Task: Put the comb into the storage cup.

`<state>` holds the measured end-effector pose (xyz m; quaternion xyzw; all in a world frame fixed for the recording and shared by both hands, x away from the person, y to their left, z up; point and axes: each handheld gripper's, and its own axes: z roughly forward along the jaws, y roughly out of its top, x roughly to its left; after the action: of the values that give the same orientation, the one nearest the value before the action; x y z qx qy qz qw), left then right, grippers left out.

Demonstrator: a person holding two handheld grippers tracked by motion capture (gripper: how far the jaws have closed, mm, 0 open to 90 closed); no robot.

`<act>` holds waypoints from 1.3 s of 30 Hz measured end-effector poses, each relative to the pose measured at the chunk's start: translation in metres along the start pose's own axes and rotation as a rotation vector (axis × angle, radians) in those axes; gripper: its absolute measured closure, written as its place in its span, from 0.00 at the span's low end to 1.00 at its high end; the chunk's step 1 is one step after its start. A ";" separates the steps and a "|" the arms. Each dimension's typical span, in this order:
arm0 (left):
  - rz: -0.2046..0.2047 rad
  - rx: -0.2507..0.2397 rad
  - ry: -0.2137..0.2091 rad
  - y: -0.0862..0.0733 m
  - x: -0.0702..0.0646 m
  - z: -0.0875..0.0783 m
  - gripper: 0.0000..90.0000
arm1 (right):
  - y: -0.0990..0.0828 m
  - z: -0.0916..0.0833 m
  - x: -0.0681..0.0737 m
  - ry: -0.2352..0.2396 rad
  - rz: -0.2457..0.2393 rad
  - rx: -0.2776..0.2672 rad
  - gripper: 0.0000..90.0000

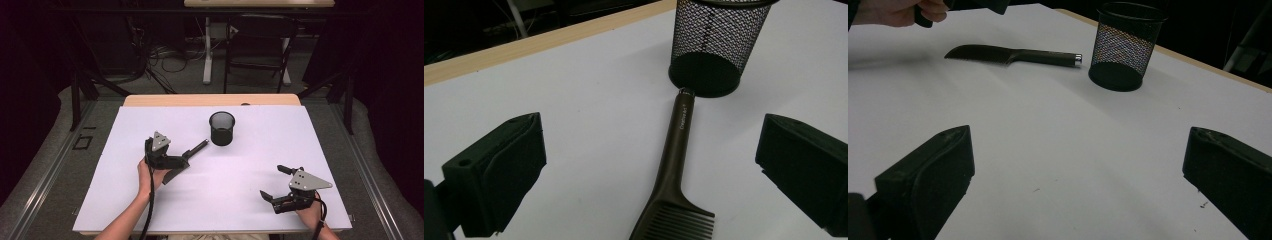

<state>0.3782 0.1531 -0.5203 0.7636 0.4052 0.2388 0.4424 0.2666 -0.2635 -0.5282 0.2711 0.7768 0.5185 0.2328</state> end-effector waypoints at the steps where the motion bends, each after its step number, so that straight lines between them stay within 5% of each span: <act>1: 0.001 0.004 0.004 0.002 0.000 0.002 0.00 | 0.000 0.000 0.000 0.001 0.001 0.000 0.00; 14: 0.000 0.048 0.015 0.016 -0.008 0.035 0.01 | -0.001 0.001 0.000 0.004 0.007 0.004 0.00; 19: 0.007 0.056 0.009 0.021 -0.013 0.044 0.10 | 0.000 0.000 0.000 0.005 -0.002 0.003 0.00; 39: -0.019 0.109 -0.047 0.021 -0.016 0.071 0.90 | 0.000 -0.001 -0.001 0.009 -0.003 0.005 0.00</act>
<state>0.4293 0.0994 -0.5370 0.7882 0.4142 0.1942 0.4115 0.2666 -0.2643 -0.5283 0.2680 0.7796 0.5175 0.2293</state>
